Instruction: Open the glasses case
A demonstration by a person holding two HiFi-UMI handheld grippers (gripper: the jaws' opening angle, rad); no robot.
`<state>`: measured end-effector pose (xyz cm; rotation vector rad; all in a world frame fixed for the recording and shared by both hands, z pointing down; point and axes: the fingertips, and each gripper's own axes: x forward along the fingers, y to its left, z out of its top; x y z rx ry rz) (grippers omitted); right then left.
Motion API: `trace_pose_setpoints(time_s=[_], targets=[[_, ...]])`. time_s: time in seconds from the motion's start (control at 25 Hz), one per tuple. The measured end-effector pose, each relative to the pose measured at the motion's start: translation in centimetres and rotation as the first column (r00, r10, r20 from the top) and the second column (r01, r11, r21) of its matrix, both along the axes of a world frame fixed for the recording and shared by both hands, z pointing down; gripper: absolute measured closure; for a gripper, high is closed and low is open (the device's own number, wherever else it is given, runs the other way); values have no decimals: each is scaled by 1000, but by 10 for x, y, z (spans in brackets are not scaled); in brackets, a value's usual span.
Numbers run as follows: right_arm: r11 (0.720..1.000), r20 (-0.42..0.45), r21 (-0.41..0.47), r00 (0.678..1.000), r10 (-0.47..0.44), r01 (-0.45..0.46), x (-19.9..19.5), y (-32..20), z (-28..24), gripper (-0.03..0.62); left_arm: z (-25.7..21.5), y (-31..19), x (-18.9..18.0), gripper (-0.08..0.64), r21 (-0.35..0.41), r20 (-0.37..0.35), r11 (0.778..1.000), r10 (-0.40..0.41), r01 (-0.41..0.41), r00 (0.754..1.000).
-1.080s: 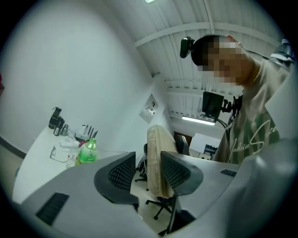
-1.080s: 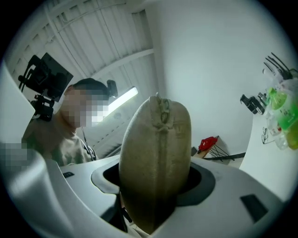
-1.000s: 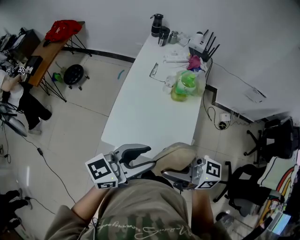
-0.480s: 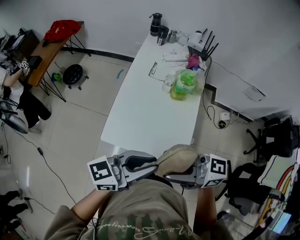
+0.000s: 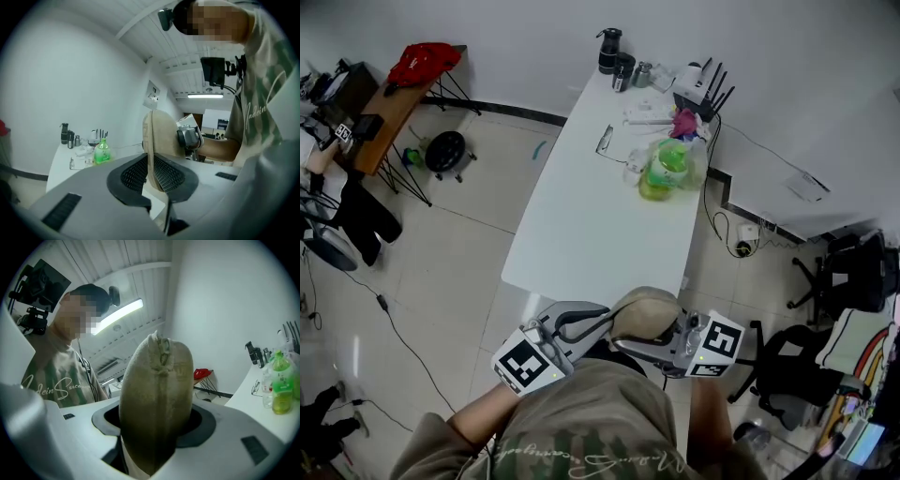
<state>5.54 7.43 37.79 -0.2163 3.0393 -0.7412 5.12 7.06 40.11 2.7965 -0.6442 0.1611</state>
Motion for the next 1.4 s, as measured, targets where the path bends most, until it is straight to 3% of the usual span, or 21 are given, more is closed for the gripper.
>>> trace_pose_setpoints(time_s=[0.04,0.12,0.2,0.24,0.32,0.44,0.64,0.72,0.84,0.88,1.08,1.24,1.28,1.4], targets=[[1000,21,-2,1000,-2,2,1,1,-1,301,-3,0,0,512,-2,-22,1000,5,-5,1000],[999,104,-28,994,-11,14,5,2,-9,301,-12,1,-2,512,-84,-162,995,34,-48,986],[996,201,-92,979,7,12,8,-2,-18,299,-21,-1,-6,511,-187,-318,976,44,-109,947],[992,238,-126,971,30,0,8,-6,-20,298,-23,-4,-9,511,-213,-355,970,35,-117,934],[983,284,-178,954,91,-40,6,-14,-21,298,-24,-9,-13,512,-217,-358,972,10,-94,934],[970,284,-212,942,177,-119,3,-24,-20,298,-23,-16,-18,522,-201,-338,979,-33,-38,941],[973,248,-144,946,210,-179,-1,-22,-23,296,-26,-17,-23,526,-207,-358,978,-65,-11,931],[969,295,-163,928,229,-188,3,-23,-28,296,-26,-17,-23,526,-259,-423,965,-78,-38,903],[954,419,-249,870,260,-166,11,-25,-35,295,-31,-15,-23,525,-336,-560,935,-100,-115,823],[951,440,-265,857,267,-160,13,-25,-36,295,-33,-14,-23,525,-329,-568,937,-98,-117,817],[953,393,-230,877,276,-197,5,-22,-36,295,-40,-15,-30,527,-264,-525,964,-109,-39,844],[969,408,-141,880,242,-201,5,-15,-44,296,-44,-9,-30,528,-243,-534,968,-82,-60,841],[973,396,-111,889,231,-203,5,-13,-45,296,-45,-7,-28,526,-226,-519,972,-61,-68,853],[980,333,-48,922,199,-194,3,-8,-46,298,-46,-2,-22,526,-109,-391,992,15,-63,920]])
